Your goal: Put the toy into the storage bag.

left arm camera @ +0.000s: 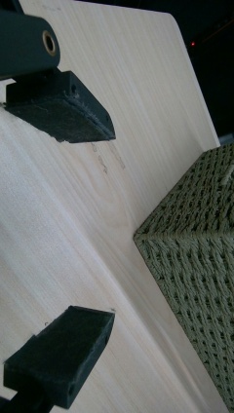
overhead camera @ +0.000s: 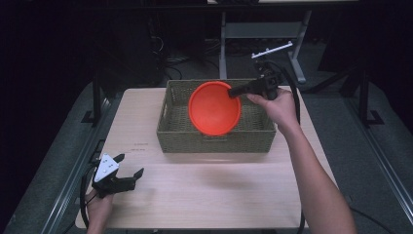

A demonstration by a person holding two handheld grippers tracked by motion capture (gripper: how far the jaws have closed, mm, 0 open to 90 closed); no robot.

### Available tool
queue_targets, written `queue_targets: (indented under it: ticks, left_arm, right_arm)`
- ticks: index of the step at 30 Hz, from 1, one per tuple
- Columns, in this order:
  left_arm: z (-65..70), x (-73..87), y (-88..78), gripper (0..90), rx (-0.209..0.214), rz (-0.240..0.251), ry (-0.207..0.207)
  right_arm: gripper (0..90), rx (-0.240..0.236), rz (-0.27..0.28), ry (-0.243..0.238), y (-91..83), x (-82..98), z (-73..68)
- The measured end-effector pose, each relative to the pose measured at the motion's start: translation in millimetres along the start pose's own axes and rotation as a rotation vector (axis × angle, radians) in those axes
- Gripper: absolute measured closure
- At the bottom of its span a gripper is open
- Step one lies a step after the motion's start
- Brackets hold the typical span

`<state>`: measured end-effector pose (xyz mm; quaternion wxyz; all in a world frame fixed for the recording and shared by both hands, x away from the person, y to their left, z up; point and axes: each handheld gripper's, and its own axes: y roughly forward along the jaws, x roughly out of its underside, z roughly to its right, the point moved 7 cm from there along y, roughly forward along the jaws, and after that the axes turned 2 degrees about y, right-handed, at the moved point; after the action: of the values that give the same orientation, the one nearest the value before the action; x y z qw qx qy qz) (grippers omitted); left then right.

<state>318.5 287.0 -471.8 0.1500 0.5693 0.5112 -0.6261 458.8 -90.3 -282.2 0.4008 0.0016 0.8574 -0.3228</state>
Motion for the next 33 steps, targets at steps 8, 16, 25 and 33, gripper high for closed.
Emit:
queue_targets:
  ticks: [8, 16, 25, 33]
  left_arm:
    - [-0.5, 0.4, -0.3, 13.0, 0.001, 0.001, 0.006]
    - [-3.1, 2.3, 0.9, 13.0, -0.001, -0.009, -0.002]
    - [-4.4, 2.4, 0.5, 13.0, -0.002, 0.0, -0.011]
    - [-2.1, 1.5, -0.4, 13.0, 0.002, 0.002, 0.001]
  right_arm:
    - [81.7, 0.03, -0.001, 0.048, 9.3, -6.1, 17.7]
    - [81.7, 0.053, 0.01, 0.098, 19.7, -8.0, 38.3]
    - [81.7, 0.074, 0.012, 0.142, 27.8, -7.9, 58.4]
    - [81.7, 0.1, 0.028, 0.162, 32.2, -8.7, 65.5]
